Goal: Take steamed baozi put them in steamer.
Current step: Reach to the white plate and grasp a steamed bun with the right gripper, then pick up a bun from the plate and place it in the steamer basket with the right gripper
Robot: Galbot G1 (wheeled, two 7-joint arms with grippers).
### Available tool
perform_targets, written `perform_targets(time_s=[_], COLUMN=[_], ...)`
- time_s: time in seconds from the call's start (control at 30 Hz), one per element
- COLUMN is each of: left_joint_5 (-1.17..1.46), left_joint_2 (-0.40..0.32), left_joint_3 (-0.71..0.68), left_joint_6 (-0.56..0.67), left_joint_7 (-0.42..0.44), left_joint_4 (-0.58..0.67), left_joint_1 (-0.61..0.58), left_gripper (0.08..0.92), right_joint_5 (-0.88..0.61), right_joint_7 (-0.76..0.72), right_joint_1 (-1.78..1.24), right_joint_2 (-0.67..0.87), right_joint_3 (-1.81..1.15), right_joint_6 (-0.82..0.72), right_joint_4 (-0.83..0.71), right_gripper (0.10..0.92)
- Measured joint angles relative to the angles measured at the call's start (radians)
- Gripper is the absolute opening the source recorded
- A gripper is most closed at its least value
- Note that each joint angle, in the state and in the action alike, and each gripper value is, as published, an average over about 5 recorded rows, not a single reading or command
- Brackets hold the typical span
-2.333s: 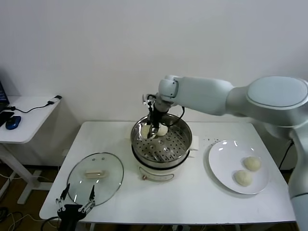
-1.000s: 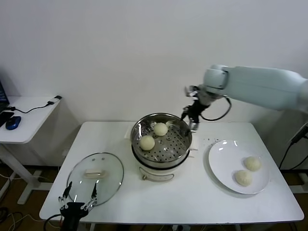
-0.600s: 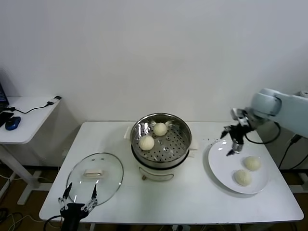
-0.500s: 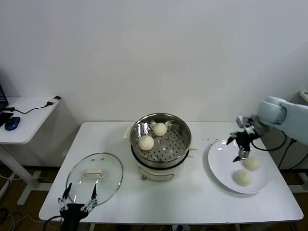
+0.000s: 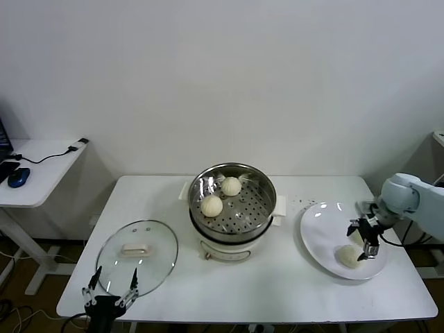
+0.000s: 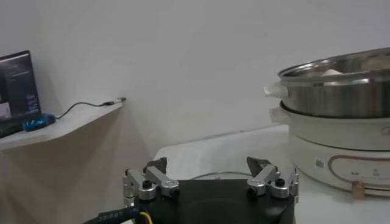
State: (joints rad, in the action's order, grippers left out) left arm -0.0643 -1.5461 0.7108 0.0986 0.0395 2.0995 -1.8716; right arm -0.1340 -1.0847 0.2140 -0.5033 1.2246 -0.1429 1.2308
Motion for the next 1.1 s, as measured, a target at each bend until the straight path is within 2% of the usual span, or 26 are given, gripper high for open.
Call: perform_targets(time_s=[0.33,0.7,1.1], left_joint_5=[-0.001,-0.003,-0.004], left_joint_2=[0.0,-0.001,-0.002], left_joint_3=[-0.003,-0.008,-0.011], left_joint_6=[0.002,0.001,0.001], left_joint_7=[0.0,-0.003,-0.004], left_joint_4=[-0.008,-0.009,-0.008], left_joint_1=[0.001,0.001,-0.003], left_gripper=[0.823,0.823,0.823], right_joint_5=[0.044,0.061,0.068], right_joint_7=[-0.003,-0.013,-0.045], right_joint_1=[-0.083,-0.108,-0.051], right_joint_2=[-0.032,-0.064,-0.084], right_joint_3=[-0.065,-0.094,-0.069], right_joint_6=[0.008,0.015,0.067], right_joint_4=[-0.051,-0.088,-0.097], right_gripper=[0.816,0.638,0.579])
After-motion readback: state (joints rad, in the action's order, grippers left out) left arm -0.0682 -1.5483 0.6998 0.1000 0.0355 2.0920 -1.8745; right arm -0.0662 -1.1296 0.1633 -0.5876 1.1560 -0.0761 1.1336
